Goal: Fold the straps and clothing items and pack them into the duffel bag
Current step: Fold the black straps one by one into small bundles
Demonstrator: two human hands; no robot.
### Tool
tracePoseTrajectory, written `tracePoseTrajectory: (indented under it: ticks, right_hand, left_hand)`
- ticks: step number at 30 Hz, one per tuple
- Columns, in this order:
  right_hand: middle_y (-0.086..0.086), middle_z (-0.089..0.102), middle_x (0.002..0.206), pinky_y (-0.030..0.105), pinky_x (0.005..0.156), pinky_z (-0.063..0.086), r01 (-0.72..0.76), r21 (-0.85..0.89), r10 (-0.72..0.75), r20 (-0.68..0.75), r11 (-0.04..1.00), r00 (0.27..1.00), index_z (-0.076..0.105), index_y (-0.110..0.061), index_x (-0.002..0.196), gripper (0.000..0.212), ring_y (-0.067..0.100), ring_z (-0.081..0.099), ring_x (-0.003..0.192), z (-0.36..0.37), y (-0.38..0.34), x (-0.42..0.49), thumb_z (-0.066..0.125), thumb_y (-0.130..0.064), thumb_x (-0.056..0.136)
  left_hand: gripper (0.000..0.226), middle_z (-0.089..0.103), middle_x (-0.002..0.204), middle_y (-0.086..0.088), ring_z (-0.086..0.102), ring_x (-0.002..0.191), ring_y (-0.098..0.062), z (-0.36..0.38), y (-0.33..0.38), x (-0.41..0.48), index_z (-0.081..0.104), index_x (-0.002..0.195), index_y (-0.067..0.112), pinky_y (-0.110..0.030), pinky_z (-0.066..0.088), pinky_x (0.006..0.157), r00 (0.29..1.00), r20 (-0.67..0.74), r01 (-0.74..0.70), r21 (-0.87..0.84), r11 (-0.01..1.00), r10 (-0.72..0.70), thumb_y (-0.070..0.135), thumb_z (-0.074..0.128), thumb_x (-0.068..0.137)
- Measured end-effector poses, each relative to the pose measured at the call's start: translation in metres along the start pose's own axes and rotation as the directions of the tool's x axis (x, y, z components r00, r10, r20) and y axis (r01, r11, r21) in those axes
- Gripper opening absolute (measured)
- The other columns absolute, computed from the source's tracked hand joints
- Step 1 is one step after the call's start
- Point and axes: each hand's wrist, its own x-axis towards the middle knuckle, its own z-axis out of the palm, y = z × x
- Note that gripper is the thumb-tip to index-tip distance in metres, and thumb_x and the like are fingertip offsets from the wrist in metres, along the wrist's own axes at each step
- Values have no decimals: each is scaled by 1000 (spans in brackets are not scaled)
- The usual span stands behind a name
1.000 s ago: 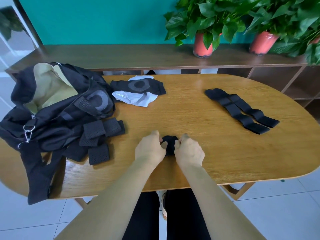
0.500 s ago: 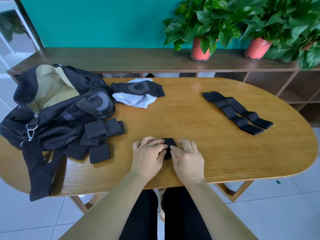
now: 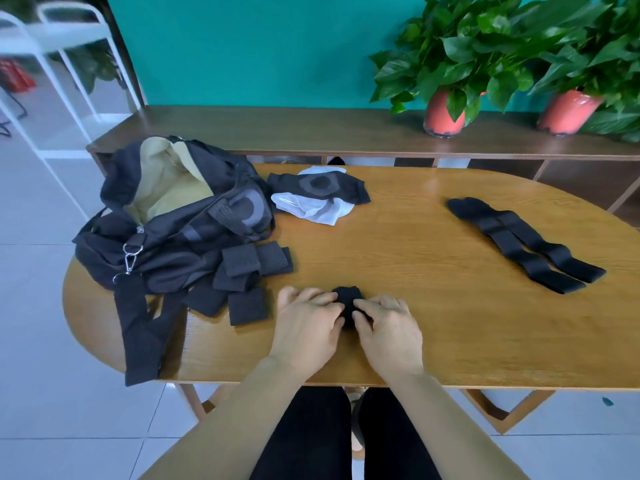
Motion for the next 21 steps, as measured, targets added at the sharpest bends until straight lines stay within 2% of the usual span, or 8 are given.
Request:
tracePoseTrajectory:
  ticks: [3,7,10,15,21]
  right_hand:
    - [0,65,96,35,68,51,41,38,-42,38,998,998,72,-21,107,23,23,58,92,15,-28,6,66,-21,85]
    - [-2,57,117,32,88,45,14,85,-30,190,996,981,59,-24,128,34,18,47,112,32,-64,19,52,-27,95]
    - [-3,52,125,30,93,43,-20,115,-9,245,993,970,52,-26,134,37,15,42,119,36,-78,25,47,-28,97]
    - [-3,51,130,31,93,45,-98,218,48,223,971,974,53,-26,133,37,15,49,117,30,-74,23,47,-23,97]
    - [-1,50,133,28,92,45,-173,173,141,182,970,973,54,-23,133,37,16,50,118,4,-38,23,46,-20,97]
  left_hand:
    - [15,73,94,11,64,96,-12,-11,-24,-7,76,80,28,-39,26,88,999,-16,42,77,996,-41,40,78,70]
    - [20,73,92,10,65,95,-13,-22,-53,-19,75,80,26,-38,25,85,995,-37,98,159,982,-93,35,83,64]
    - [25,73,94,9,65,96,-16,-23,-63,-22,75,85,23,-38,26,84,991,-61,126,163,979,-118,27,85,62]
    - [25,72,98,9,63,101,-15,-27,-61,-19,73,89,23,-37,25,83,993,-81,103,155,983,-91,25,83,66]
    - [27,72,102,10,63,101,-15,-26,-38,-2,74,91,23,-38,26,84,996,-84,41,99,994,-33,22,83,67]
